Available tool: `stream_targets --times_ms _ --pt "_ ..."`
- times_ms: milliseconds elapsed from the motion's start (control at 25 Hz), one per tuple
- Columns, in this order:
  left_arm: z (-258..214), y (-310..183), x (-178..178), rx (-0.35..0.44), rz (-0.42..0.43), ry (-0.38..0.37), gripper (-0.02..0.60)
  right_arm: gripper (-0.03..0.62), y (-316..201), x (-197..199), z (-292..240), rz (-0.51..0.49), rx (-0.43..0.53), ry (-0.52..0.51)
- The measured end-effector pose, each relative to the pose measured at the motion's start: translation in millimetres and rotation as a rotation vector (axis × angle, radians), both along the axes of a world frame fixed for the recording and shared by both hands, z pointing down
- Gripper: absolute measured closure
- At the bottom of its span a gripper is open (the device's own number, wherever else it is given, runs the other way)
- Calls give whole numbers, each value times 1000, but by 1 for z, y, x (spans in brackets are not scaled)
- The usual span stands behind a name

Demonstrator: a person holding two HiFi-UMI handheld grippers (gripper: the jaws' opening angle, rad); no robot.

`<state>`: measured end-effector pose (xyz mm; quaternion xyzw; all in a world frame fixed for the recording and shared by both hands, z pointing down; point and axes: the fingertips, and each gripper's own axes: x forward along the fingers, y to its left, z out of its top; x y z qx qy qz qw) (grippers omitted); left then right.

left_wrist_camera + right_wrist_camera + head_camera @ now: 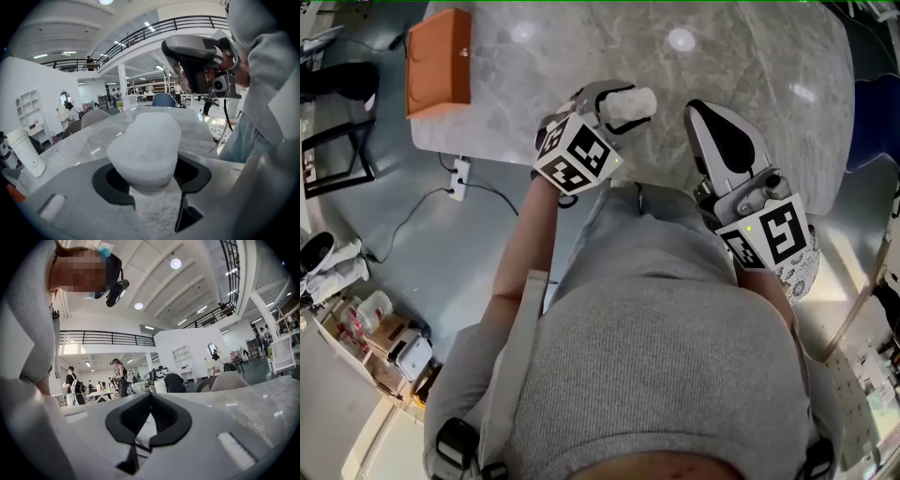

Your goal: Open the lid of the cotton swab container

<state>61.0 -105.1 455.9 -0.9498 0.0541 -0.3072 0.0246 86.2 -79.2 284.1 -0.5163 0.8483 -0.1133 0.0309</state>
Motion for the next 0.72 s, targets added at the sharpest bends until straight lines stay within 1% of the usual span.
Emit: stream_targets --times_ms 400,720 --pt "-32 12 1 8 26 -17 336 595 -3 0 -5 -27 21 -8" --pt "-59 18 0 -2 23 4 337 594 -5 -1 -9 -49 40 -14"
